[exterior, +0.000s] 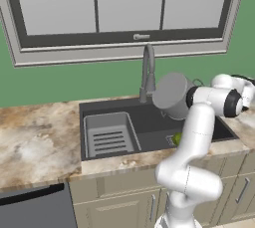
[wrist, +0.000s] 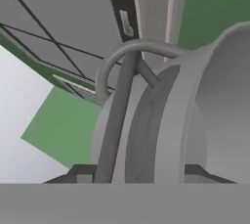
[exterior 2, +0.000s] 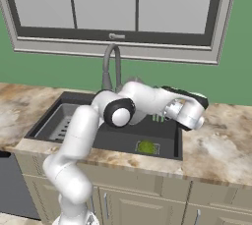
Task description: Dump the lettuce from the pot into the sink. Then turn on the water and wash the lettuce. Then turn off the water and put the lettuce back in the pot.
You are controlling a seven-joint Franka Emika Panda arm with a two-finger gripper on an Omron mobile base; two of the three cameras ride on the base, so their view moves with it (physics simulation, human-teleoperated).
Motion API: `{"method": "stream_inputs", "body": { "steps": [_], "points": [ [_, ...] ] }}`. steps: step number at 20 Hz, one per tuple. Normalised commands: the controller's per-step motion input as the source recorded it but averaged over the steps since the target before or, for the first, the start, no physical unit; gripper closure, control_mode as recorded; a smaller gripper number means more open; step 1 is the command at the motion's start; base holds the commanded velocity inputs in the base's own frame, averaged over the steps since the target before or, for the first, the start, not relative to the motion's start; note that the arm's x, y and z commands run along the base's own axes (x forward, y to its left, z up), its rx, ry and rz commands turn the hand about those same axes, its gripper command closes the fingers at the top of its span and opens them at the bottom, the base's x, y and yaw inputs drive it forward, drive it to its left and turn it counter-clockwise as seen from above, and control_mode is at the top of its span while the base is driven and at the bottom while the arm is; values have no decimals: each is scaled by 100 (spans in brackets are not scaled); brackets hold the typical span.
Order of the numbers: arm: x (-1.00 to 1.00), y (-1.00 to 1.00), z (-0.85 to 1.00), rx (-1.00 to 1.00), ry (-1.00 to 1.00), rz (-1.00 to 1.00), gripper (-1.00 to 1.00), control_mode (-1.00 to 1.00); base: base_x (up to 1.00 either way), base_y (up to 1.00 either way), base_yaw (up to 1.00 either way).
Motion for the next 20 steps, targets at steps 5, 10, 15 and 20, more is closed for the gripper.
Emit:
{"method": "stream_inputs", "body": {
  "steps": [5,10,15,20],
  "points": [
    [-31,-17,43,-10,-22,-4,100,-100,0,0,0],
    [-36,-24,58,-33,-29,-13,100,-100,0,0,0],
    [-33,-23,47,-42,-22,-19,100,-100,0,0,0],
    [-46,-36,42,-44,-16,-23,100,-100,0,0,0]
  ]
}}
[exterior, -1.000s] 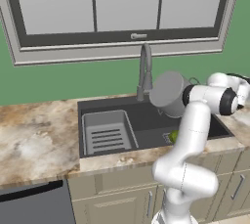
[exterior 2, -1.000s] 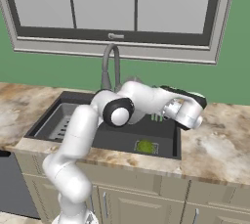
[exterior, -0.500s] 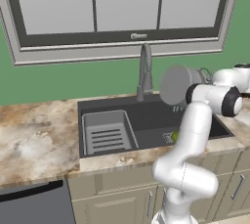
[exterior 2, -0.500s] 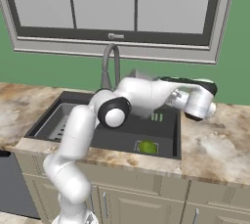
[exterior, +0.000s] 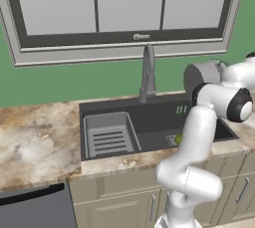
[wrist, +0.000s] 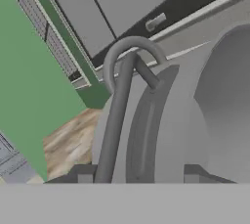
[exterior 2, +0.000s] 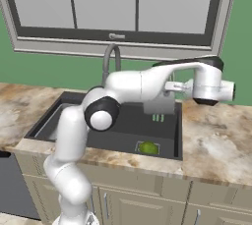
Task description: Dump the lettuce from the pot into the sink. Then turn on the water and wash the lettuce. Then turn off the water and put the lettuce back in the pot.
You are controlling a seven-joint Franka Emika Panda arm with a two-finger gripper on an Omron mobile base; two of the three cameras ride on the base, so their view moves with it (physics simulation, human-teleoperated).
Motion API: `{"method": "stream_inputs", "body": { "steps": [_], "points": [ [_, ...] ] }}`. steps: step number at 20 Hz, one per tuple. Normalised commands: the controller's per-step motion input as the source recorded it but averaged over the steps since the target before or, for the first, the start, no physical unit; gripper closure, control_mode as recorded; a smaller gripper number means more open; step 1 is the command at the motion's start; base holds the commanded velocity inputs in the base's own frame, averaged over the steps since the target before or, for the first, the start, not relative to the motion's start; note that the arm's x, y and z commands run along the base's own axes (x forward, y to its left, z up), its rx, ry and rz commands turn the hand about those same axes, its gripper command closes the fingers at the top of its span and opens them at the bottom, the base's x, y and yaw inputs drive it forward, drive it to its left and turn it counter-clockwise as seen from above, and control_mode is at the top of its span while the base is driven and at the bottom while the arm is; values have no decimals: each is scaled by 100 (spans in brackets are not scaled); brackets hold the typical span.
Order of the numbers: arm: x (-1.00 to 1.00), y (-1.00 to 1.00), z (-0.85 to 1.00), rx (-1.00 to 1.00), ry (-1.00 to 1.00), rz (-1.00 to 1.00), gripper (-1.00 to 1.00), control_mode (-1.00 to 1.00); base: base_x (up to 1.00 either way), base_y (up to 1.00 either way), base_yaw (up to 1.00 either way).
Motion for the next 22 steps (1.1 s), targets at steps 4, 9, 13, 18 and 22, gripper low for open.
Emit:
{"method": "stream_inputs", "body": {
  "steps": [4,9,13,18,22],
  "points": [
    [-55,-50,42,-44,-6,-26,100,-100,0,0,0],
    [-47,-42,39,-47,-2,-27,100,-100,0,0,0],
    [-33,-33,21,-50,0,-27,100,-100,0,0,0],
    [-24,-28,1,-52,2,-26,100,-100,0,0,0],
    [-3,-19,-23,-45,16,-20,100,-100,0,0,0]
  ]
}}
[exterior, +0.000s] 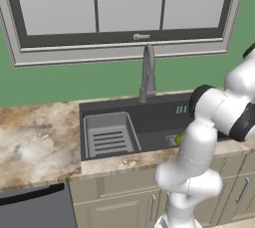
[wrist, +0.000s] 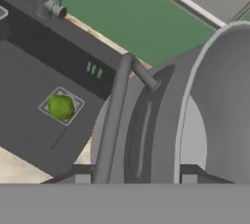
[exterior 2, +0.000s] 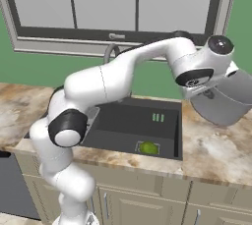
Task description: Dump the lettuce from the pot into the sink. Then turn on the water and wash the lettuce. Then turn off the water and put the lettuce back in the pot.
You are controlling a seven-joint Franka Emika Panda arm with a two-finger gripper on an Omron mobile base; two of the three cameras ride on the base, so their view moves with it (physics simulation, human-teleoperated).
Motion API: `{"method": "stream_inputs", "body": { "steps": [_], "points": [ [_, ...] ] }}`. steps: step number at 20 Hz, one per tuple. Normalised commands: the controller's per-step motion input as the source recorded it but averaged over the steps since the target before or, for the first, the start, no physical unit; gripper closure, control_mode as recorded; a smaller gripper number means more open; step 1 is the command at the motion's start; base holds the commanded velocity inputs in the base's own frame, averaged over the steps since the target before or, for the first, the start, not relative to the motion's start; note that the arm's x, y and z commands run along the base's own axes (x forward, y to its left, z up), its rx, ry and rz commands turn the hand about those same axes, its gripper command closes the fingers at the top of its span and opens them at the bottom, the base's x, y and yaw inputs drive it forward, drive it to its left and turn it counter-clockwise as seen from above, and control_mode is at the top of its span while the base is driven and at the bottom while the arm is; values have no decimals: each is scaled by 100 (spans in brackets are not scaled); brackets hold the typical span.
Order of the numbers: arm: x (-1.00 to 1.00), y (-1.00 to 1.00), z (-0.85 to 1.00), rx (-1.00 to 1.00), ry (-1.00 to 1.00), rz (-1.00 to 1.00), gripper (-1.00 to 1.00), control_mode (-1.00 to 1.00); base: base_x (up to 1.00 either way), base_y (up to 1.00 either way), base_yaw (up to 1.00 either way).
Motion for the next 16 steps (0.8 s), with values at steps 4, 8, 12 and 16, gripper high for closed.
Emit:
{"method": "stream_inputs", "body": {
  "steps": [4,8,12,16],
  "points": [
    [0,-5,-56,-33,23,-14,100,-100,0,0,0],
    [-3,0,-51,-25,26,-12,100,-100,0,0,0],
    [-9,0,-49,-16,29,-9,100,-100,0,0,0],
    [-3,0,-37,-7,22,-6,100,-100,0,0,0]
  ]
}}
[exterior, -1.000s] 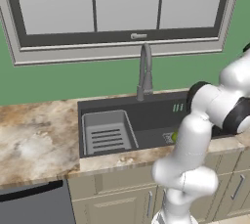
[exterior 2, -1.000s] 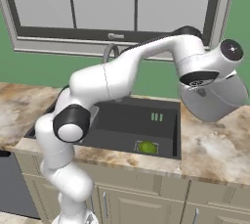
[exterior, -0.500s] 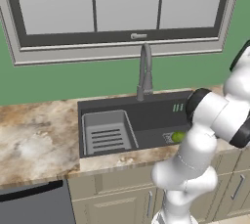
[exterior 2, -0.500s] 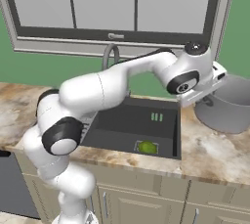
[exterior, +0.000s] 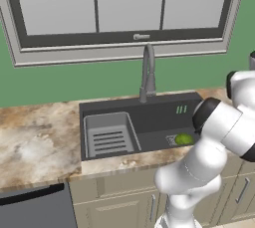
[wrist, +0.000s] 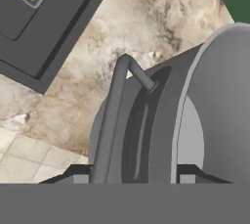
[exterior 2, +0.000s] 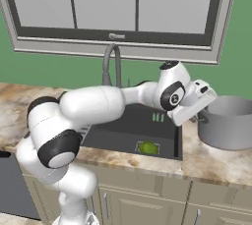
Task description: Dump the lettuce from the pot into the sink. Then turn on the water and wash the lettuce. Then turn off the water and put the lettuce back in the pot.
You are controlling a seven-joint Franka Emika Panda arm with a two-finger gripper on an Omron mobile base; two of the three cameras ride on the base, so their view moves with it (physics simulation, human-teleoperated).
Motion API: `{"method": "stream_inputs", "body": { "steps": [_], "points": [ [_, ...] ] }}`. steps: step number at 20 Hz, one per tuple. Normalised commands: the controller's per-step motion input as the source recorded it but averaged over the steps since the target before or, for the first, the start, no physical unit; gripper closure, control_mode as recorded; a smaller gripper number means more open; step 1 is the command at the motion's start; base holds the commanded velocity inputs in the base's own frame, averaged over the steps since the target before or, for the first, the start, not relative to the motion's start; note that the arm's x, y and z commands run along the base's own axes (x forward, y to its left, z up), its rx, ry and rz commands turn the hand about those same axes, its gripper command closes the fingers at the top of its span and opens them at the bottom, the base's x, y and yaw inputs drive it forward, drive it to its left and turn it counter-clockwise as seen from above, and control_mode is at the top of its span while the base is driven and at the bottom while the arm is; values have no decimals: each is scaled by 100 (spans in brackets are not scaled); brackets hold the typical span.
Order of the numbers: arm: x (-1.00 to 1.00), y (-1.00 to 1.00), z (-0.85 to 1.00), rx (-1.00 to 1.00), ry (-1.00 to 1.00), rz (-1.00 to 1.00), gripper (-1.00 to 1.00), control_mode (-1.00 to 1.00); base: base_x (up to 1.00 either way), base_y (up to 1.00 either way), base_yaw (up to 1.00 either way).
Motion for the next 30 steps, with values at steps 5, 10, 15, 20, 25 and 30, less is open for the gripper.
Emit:
{"method": "stream_inputs", "body": {
  "steps": [5,10,15,20,25,30],
  "points": [
    [-9,0,-35,-2,11,-2,100,-100,0,0,0],
    [-24,-3,-20,0,1,0,100,-100,0,0,0],
    [-14,-1,-14,2,0,0,100,-100,0,0,0],
    [-2,0,-17,8,0,0,100,-100,0,0,0],
    [9,0,-13,11,0,0,100,-100,0,0,0],
    [10,0,-9,7,-2,0,100,-100,0,0,0]
  ]
}}
